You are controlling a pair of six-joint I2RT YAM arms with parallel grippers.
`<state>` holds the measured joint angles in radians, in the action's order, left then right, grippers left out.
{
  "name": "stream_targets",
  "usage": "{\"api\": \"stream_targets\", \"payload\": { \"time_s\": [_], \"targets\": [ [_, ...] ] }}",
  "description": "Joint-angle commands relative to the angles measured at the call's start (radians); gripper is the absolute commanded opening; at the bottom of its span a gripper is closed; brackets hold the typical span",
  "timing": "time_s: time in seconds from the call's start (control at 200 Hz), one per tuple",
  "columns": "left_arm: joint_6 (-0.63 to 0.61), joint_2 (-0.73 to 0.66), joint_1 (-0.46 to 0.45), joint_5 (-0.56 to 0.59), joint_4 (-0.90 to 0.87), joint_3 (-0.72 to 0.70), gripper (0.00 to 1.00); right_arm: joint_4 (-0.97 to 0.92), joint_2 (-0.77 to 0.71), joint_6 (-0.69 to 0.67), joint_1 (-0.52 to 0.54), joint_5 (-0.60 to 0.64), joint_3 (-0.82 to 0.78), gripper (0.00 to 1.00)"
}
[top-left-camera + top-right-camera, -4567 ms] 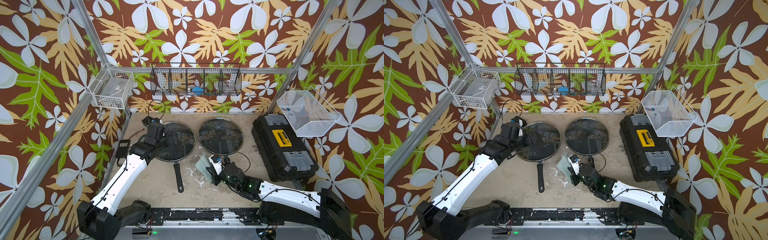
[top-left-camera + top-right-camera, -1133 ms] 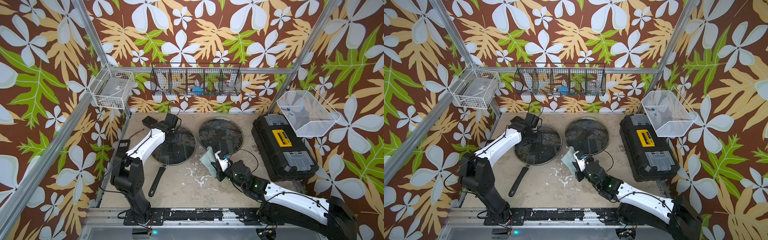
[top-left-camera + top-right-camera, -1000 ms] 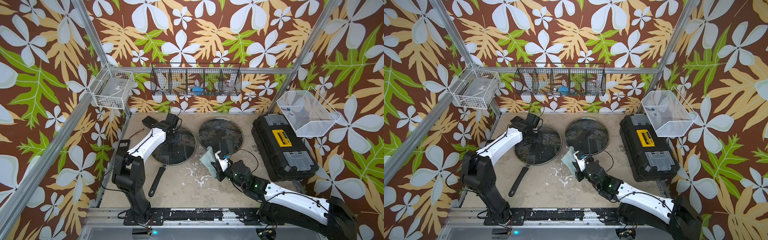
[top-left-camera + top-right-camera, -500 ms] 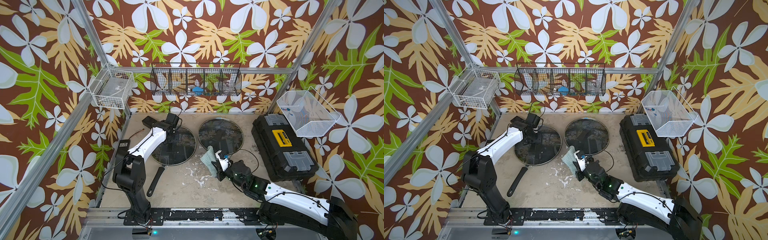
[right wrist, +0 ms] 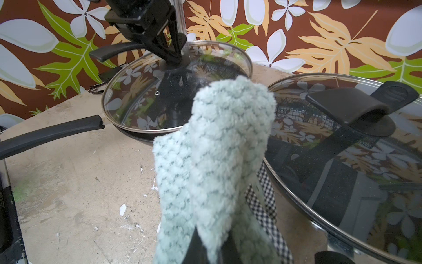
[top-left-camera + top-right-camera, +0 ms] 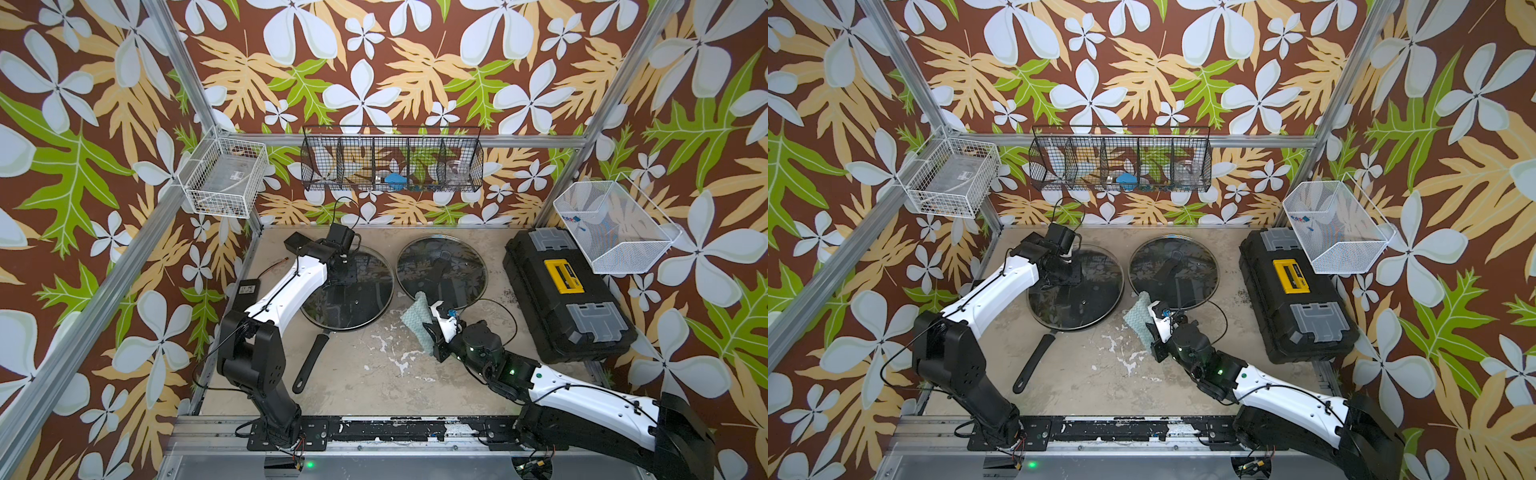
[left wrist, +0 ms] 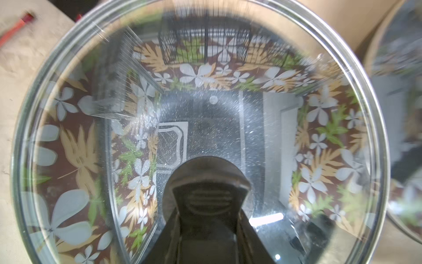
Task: Wipe the pot lid with a cloth
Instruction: Pick up the pot lid from the cooking pot.
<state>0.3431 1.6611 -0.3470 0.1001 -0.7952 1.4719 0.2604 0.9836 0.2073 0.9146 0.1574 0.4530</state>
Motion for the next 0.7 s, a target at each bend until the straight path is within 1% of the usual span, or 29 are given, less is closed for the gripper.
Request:
{"api": "stream_targets", "payload": {
  "time_s": [0.0,0.07,0.175,0.265,0.395,0.54,0.616,0.696],
  "targets": [
    [0.032,-0.040,0.006,-0.021,0.108,0.008,0.00,0.021,-0.004,0.022,-0.007,0.000,0.009,0.00],
    [0.046,-0.065,0.019,-0.057,0.132,0.003,0.00,0.025,-0.009,0.035,-0.016,-0.013,0.013,0.00],
    [0.068,-0.121,0.054,-0.156,0.195,-0.030,0.00,0.034,-0.027,0.066,-0.046,-0.063,0.023,0.00],
    [0.095,-0.177,0.096,-0.306,0.282,-0.076,0.00,0.046,-0.046,0.104,-0.082,-0.123,0.034,0.00],
    [0.130,-0.244,0.137,-0.533,0.415,-0.140,0.00,0.090,-0.078,0.184,-0.157,-0.241,0.040,0.00],
    [0.175,-0.267,0.142,-0.766,0.522,-0.179,0.00,0.186,-0.093,0.294,-0.246,-0.399,0.040,0.00],
    [0.221,-0.272,0.143,-0.889,0.601,-0.209,0.00,0.235,-0.092,0.339,-0.275,-0.451,0.044,0.00],
    [0.268,-0.275,0.143,-0.967,0.683,-0.232,0.00,0.283,-0.088,0.368,-0.296,-0.491,0.053,0.00]
  ]
}}
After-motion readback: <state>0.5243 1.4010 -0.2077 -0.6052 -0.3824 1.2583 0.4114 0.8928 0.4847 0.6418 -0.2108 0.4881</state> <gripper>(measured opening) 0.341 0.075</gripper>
